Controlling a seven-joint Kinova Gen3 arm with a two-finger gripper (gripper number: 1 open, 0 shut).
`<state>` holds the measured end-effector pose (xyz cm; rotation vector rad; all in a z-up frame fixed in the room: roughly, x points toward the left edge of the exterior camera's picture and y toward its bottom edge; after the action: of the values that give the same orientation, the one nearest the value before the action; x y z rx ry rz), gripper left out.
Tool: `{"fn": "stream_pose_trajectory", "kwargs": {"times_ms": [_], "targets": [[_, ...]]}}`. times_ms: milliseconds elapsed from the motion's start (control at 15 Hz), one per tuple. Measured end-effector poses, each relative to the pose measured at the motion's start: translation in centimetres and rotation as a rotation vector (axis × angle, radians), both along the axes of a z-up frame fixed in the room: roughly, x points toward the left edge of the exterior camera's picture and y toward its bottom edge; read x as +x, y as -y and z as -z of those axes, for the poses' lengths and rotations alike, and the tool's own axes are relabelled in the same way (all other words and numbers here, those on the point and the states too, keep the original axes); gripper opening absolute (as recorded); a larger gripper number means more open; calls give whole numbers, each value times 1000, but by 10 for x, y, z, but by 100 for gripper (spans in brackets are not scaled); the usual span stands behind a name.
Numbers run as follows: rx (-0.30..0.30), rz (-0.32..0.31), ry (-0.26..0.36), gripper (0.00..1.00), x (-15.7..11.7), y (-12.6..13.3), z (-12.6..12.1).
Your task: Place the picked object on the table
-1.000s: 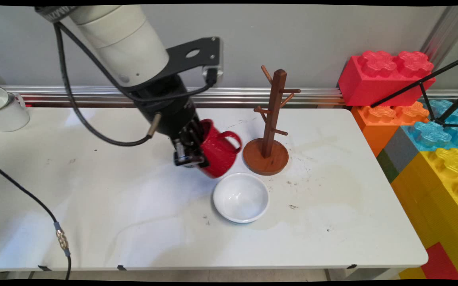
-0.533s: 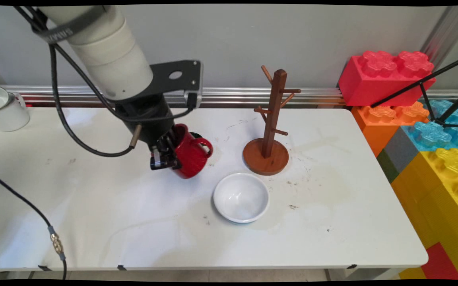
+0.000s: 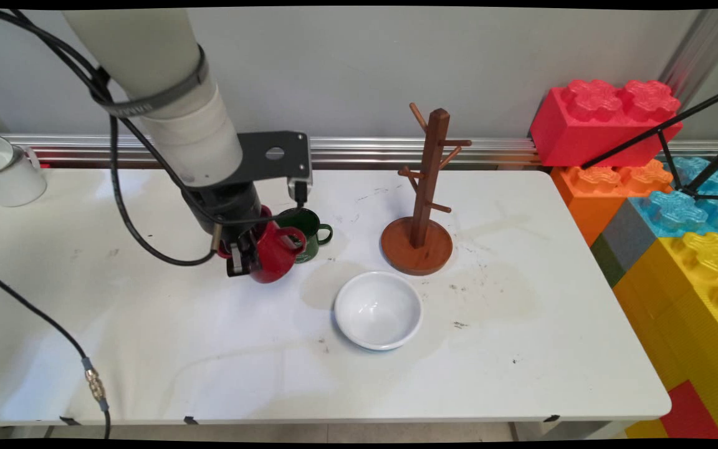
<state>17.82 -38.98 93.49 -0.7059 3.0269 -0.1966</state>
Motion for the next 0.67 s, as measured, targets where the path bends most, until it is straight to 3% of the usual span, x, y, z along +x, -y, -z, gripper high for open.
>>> {"fn": "stream_pose_trajectory", "kwargs": {"times_ms": [667], "targets": [[35, -60, 52, 0, -23, 3, 43]]}}
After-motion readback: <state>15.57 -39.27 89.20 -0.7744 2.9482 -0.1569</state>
